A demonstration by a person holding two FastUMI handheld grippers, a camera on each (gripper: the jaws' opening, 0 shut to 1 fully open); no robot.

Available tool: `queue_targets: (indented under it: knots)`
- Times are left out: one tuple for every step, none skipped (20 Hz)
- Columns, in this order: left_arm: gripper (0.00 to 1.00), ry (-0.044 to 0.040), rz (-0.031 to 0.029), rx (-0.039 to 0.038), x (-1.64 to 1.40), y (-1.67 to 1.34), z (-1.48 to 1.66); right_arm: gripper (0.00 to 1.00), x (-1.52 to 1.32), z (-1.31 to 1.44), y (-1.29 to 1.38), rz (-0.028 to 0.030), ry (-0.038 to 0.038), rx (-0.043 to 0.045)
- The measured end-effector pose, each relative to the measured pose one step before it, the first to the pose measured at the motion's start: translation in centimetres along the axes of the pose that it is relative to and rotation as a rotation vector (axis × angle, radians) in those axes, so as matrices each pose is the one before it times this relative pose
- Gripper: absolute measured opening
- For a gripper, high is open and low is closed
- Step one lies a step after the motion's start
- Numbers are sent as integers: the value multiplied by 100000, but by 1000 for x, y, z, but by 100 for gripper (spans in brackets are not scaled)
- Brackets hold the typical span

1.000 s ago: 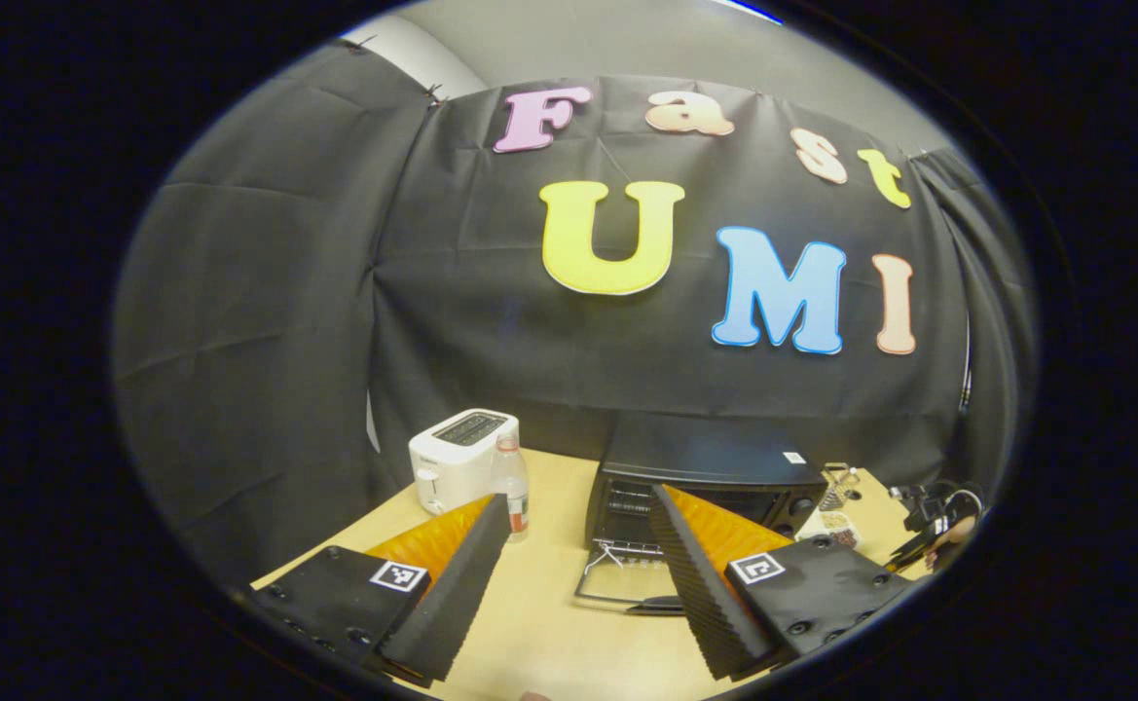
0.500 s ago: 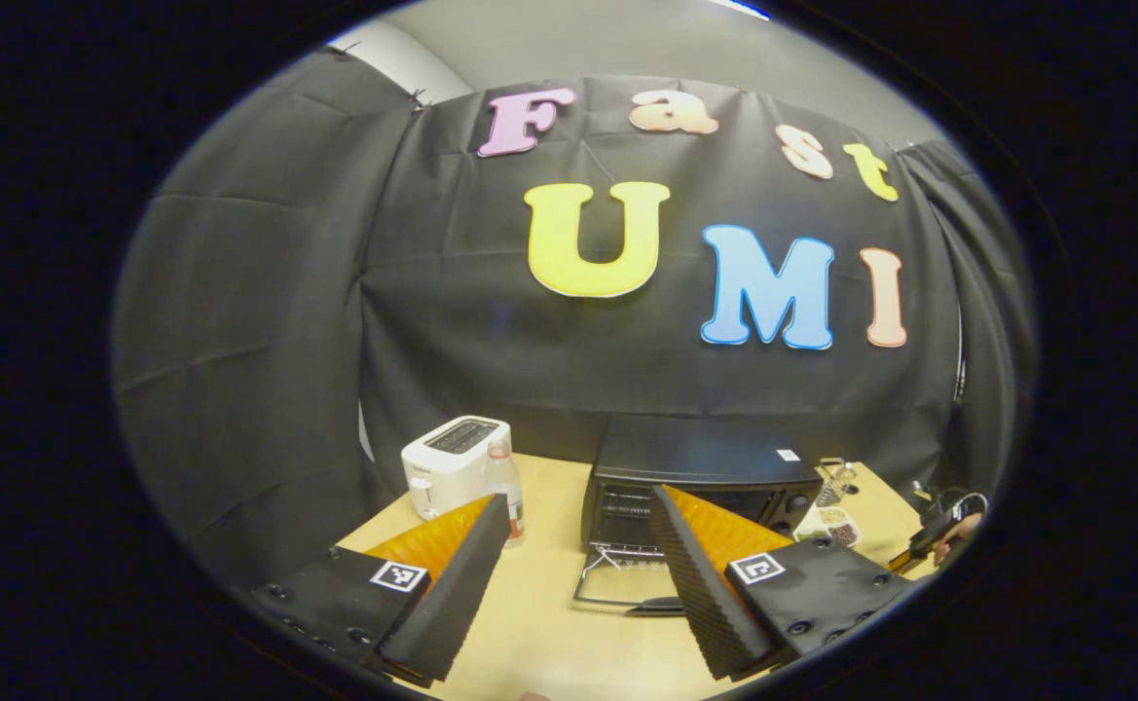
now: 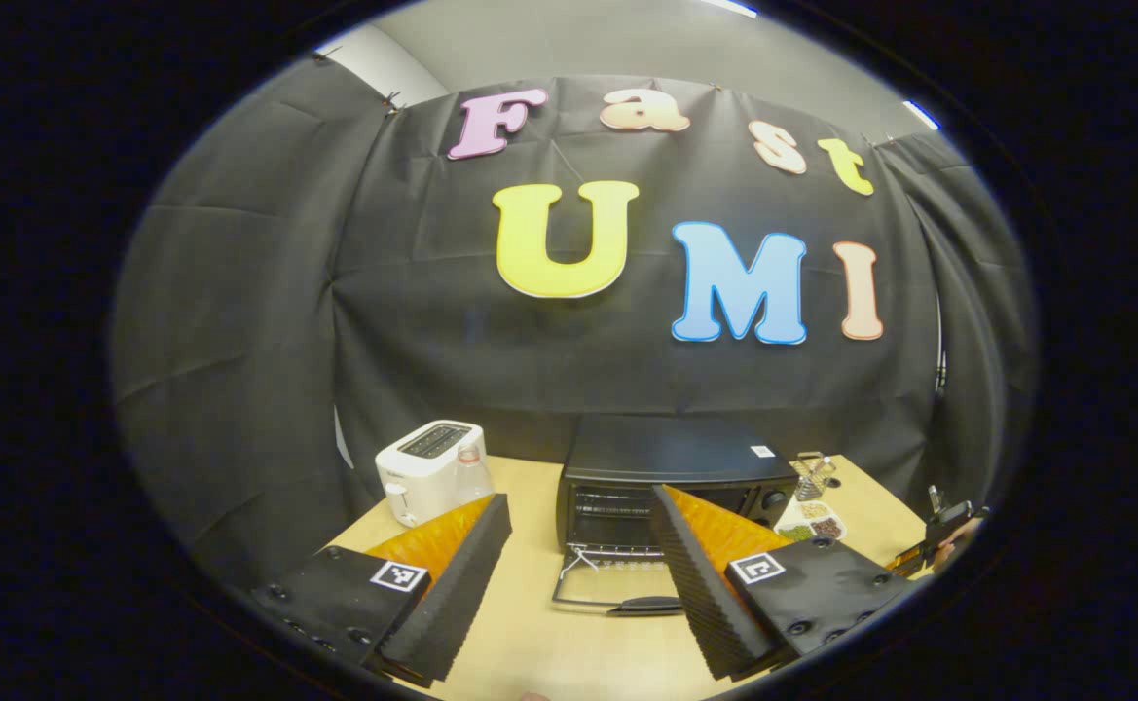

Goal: Open the electric oven with the left hand, put the food in, and close the electric oven.

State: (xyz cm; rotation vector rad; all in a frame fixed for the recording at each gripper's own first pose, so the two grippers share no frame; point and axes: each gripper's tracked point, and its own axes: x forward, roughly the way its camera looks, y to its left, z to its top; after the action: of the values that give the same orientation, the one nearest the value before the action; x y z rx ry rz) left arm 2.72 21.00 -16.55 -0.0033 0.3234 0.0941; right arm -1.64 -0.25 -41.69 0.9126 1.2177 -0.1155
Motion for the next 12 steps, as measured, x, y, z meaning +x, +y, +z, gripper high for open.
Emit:
queue_targets:
  knots:
    - [93, -39, -952, 106, 150, -269, 70, 0, -81, -309, 171, 1543, -562, 835]
    - [95, -272, -849, 168, 110, -219, 43, 0, -344, -167, 274, 2084, -1059, 953]
    - [98, -213, -707, 117, 159, -213, 120, 0, -306, -289, 447, 2732, -791, 1246]
    - [100, -186, -795, -8, 94, -127, 71, 0, -233, -161, 488, 3017, -905, 1501]
    - [100, -250, -830, -72, 198, -241, 195, 0, -318, -340, 482, 2749, -601, 1470]
    - [100, -135, -839, 19, 163, -174, 128, 0, -274, -323, 678, 3029, -625, 1362]
    - [100, -115, -721, 88, 95, -251, 176, 0, -298, -483, 571, 2832, -296, 1248]
    - [97, -236, -685, 104, 100, -79, 15, 0, -241, -350, 676, 2944, -302, 1566]
    - [97, -402, -584, 72, -42, -86, 251, 0, -16, -310, 849, 2768, -355, 1421]
    - [100, -814, -594, 27, 77, -98, 325, 0, -88, -358, 887, 2880, -484, 1566]
    - [96, -1117, -883, -25, 65, -173, 387, 0, 47, -454, 784, 1916, -195, 1333]
    - [93, -1311, -1040, -243, -323, -139, 467, 0, 97, -378, 678, 1505, -834, 872]
